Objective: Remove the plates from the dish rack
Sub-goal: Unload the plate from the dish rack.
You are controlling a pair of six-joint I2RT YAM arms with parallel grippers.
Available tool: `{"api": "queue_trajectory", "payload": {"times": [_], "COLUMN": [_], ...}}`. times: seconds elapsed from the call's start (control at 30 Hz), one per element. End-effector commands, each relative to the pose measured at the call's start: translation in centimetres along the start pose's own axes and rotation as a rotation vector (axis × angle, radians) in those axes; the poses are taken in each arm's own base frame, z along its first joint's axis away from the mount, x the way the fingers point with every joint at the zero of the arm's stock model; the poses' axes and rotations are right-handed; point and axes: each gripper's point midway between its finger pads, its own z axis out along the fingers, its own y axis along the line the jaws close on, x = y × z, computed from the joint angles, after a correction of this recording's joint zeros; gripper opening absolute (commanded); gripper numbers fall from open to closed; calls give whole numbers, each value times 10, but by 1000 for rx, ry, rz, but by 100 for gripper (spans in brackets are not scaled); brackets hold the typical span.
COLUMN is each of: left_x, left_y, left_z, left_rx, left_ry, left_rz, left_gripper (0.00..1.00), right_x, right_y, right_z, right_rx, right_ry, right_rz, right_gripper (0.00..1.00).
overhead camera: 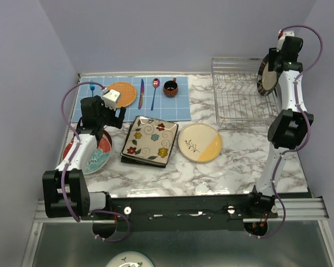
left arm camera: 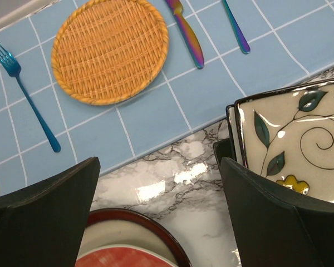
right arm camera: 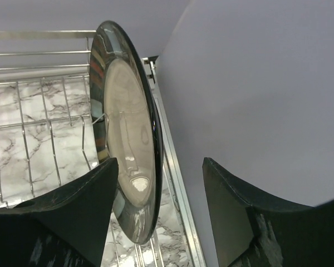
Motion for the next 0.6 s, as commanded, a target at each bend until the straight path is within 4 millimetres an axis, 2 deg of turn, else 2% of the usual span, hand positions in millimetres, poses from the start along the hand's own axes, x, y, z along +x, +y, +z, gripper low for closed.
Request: {"api": "queue_trajectory", "payload": {"times": [0.0, 0.13, 0.23, 0.43, 0.53, 0.57], "left_x": [-11, -9, -8, -10, -8, -8], "left_y": [-2, -2, -2, -1, -1, 0], "left_z": [5, 5, 6, 6, 6, 6], "left_rx": [23, 23, 27, 24, 25, 24], "left_ry": [-26, -17, -14, -10, -6, -4], "left_rz": [0, 1, 3, 9, 11, 17], "left_gripper": [99, 99, 99, 99, 99, 99], "right_x": [5, 14, 14, 20, 22, 21], "right_y": [-11, -9, -9, -4, -2, -2], "right_z": [18, 30, 35, 43, 44, 44], "right_rx": [39, 37, 41, 22, 14, 12], "right_ry": [-4, 9, 2, 10, 11, 11], "right_rz": [1, -6, -8, -5, -1, 0], "right_gripper": [70, 71, 70, 58, 49, 44]}}
